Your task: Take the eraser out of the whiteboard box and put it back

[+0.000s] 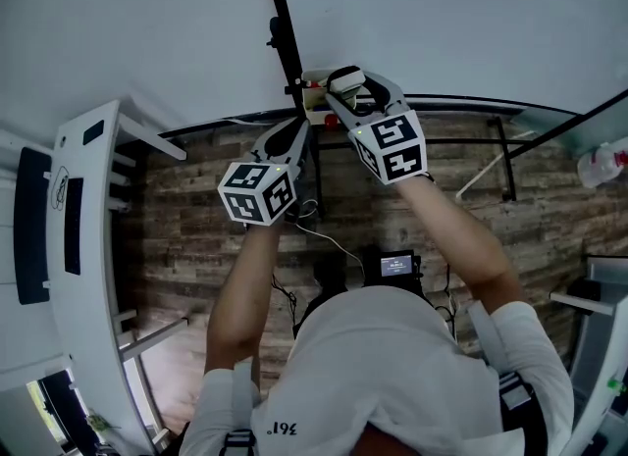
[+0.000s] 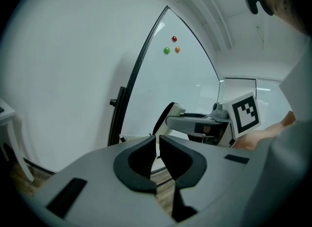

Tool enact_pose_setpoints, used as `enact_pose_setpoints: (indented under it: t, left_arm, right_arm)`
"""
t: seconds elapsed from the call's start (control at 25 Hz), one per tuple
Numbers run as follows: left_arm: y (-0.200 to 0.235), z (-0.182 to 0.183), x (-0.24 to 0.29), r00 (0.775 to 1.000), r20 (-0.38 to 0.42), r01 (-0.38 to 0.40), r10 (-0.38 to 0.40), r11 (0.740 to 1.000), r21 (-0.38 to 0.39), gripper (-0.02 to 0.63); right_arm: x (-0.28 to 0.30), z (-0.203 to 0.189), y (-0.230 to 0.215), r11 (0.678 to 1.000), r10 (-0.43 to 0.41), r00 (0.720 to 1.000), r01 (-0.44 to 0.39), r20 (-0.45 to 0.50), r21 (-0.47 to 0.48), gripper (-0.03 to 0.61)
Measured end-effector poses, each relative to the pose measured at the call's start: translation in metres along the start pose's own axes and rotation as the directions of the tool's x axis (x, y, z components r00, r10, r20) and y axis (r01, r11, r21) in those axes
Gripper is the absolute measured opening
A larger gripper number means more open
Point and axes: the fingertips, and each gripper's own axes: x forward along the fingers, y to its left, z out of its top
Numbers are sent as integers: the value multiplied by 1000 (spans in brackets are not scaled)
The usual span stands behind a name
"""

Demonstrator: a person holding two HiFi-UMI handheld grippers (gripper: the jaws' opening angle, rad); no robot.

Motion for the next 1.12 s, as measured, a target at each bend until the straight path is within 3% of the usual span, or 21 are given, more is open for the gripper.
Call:
enact_pose_setpoints:
  t: [0.56, 1.12]
  left_arm:
    - [-31, 29, -23, 997, 62, 46, -47, 999, 16, 11]
    - [-60, 35, -45, 992, 83, 92, -93, 996, 12, 11]
  right_arm:
    - [-37, 21, -1, 999, 26, 999, -27, 37, 20, 270]
    - [-85, 43, 5, 998, 50, 994, -52, 99, 20, 270]
